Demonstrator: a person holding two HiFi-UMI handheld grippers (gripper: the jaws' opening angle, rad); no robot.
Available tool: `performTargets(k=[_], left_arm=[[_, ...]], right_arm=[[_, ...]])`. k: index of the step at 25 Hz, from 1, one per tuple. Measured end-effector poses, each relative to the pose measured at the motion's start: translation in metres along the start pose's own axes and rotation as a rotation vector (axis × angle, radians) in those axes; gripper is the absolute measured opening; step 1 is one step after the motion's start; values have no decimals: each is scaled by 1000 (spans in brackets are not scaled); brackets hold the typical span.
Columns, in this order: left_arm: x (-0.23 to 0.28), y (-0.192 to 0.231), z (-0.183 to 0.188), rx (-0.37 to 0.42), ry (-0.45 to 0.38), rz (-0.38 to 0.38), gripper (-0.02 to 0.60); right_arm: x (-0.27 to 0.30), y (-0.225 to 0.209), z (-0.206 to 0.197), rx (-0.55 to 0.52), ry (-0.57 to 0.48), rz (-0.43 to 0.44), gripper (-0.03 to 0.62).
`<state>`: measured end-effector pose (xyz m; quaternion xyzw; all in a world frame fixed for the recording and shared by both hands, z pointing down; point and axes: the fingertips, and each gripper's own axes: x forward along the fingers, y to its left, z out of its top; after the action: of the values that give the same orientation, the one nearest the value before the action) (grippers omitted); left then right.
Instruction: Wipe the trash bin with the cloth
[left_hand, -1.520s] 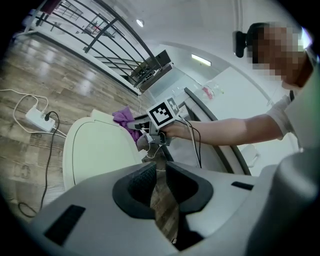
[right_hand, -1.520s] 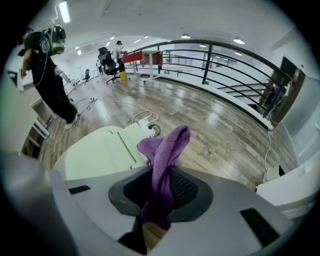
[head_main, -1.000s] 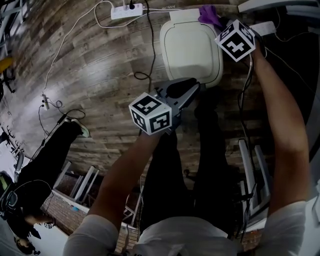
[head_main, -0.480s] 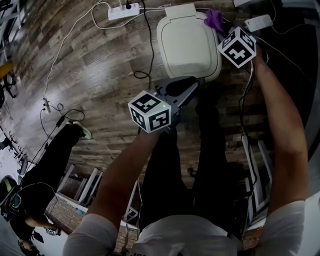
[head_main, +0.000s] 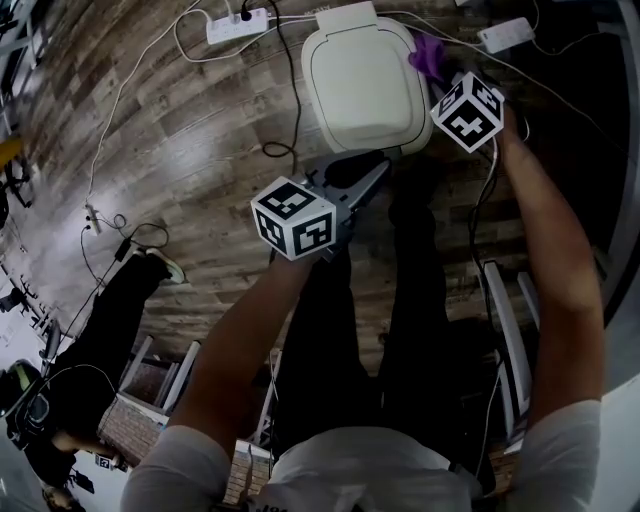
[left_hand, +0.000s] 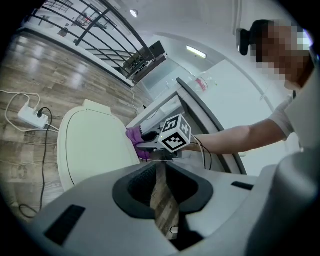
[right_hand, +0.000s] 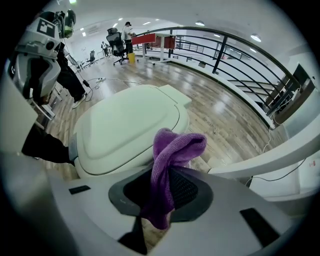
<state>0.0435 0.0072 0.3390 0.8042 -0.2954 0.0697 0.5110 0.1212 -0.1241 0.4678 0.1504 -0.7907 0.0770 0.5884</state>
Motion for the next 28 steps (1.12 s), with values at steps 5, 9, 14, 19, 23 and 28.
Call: performTargets(k=[5,9,14,19,23,28], left_arm=[[-1,-1,-5,2,15,-6,61],[-3,-2,-7,4,16,-9,61],[-7,-3,-12,5,18,-8,61],[-10,-6,-13,17,23,-13,61],[-14,-8,-17,31,31,-17,61],[-15,-12,-28,67,84,-42,61]], right_arm=[[-3,22,-14,12,4,19,91],[-5,35,-23,28,9,26,91],[-8,54,-37,55,19,35,91],[-10,72,-50,61,33,41,91],[-12,85,-58,55,43,39,91],[-10,112,-69,54,56,26,91]])
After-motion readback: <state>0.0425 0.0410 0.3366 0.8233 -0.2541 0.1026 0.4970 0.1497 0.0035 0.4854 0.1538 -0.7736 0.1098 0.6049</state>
